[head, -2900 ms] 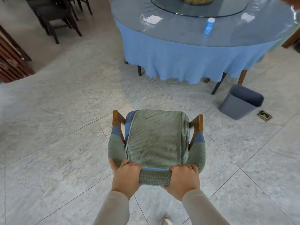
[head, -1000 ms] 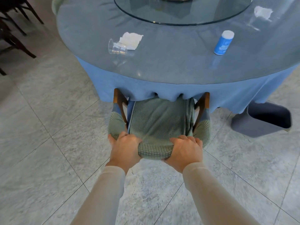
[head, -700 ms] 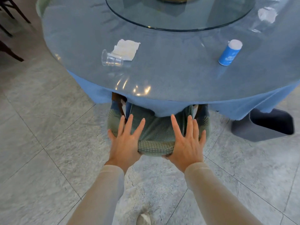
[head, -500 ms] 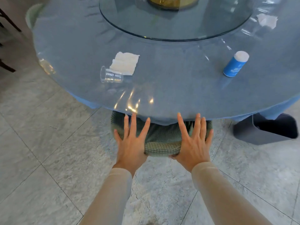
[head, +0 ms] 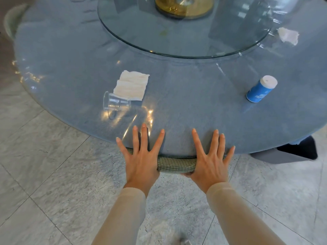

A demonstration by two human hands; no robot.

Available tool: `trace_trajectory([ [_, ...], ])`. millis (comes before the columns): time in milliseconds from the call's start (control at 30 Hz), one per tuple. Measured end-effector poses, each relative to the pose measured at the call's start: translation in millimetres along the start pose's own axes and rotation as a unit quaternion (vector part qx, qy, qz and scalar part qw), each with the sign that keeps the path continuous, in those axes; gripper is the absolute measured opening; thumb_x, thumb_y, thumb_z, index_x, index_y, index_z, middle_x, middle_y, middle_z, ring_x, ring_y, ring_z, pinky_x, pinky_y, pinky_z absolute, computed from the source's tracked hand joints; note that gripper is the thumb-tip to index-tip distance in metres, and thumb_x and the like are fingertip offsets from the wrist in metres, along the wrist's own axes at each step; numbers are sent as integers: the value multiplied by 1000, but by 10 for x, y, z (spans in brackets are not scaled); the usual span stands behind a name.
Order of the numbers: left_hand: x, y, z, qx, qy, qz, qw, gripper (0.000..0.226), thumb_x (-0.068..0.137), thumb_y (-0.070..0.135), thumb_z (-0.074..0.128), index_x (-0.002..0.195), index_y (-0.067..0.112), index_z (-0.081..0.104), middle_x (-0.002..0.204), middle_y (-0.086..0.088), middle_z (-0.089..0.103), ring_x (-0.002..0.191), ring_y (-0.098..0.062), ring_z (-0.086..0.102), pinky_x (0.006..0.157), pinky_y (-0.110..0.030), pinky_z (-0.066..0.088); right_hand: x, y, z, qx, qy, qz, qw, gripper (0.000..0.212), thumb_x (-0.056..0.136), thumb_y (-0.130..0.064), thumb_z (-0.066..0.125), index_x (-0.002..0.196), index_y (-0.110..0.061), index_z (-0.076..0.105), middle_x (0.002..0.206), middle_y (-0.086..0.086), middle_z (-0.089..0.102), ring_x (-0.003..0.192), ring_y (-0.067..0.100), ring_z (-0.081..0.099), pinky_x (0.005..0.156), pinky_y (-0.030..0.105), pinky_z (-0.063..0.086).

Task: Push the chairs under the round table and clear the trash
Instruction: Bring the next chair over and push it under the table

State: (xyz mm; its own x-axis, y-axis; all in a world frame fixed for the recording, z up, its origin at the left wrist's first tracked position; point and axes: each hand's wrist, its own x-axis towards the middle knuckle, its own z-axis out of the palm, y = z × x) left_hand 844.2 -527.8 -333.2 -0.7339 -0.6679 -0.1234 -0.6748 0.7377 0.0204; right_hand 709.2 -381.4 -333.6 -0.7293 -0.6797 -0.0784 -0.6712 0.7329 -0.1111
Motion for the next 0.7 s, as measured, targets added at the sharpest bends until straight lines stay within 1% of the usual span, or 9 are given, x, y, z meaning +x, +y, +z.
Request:
trace_trajectory([
  [100,33,-24,-11,5,7,13,1000,140,59,48,92,160,40,-5,169,-19,-5,154,-44,-14,110,-81,-8,21,-12,15,1,8,4,1000,145,43,-80,81,160,-38,6,162,30,7,150,50,8,112,76,11],
  [233,38,-38,15,13,5,22,1000,142,59,51,92,160,40,-7,169,-19,-5,153,-44,-15,110,-80,-7,14,-11,28,-3,0,6,1000,148,43,-77,83,159,-39,0,163,30,-1,151,48,3,113,75,6],
  [333,24,-6,-41,28,-5,11,1000,140,63,55,88,159,40,-12,169,-21,-7,153,-45,-17,110,-80,-8,22,-27,-21,-4,-27,9,1000,149,46,-78,81,157,-42,-11,162,30,-10,151,47,-6,114,74,4],
  [433,-23,56,-165,58,-34,-7,998,143,67,73,76,153,35,-31,166,-21,-20,150,-45,-26,109,-81,-9,3,4,-217,0,-78,-5,997,152,45,-95,63,149,-40,-33,156,25,-35,147,45,-26,115,72,-4],
  [500,-36,79,-288,60,-56,0,997,146,64,85,67,152,29,-35,164,-19,-30,148,-44,-30,109,-80,-12,-3,75,-397,-11,-100,-20,995,147,45,-105,46,144,-40,-41,152,22,-44,144,43,-33,115,70,-10],
  [533,-36,96,-395,57,-67,14,996,146,63,88,64,153,27,-34,163,-18,-33,148,-43,-32,110,-79,-12,-1,142,-510,-15,-97,-28,995,141,48,-107,38,145,-40,-39,152,21,-45,145,42,-34,115,69,-11],
  [600,4,180,-710,58,-80,41,994,139,68,88,59,154,26,-31,162,-16,-36,148,-41,-34,112,-76,-12,53,315,-790,-17,-62,-27,998,124,59,-106,23,151,-41,-29,156,18,-39,147,41,-29,115,68,-12],
  [633,48,235,-862,54,-76,48,995,131,73,88,54,155,27,-29,162,-14,-35,148,-40,-33,114,-75,-11,105,398,-929,-18,-39,-17,999,114,65,-102,15,153,-42,-23,159,18,-34,149,41,-25,116,67,-11],
  [700,180,406,-1286,31,-30,46,998,113,82,87,38,158,28,-22,166,-12,-29,151,-37,-29,116,-73,-8,256,574,-1339,-19,6,14,1000,100,73,-95,6,157,-43,-13,163,18,-24,152,41,-15,117,66,-8],
])
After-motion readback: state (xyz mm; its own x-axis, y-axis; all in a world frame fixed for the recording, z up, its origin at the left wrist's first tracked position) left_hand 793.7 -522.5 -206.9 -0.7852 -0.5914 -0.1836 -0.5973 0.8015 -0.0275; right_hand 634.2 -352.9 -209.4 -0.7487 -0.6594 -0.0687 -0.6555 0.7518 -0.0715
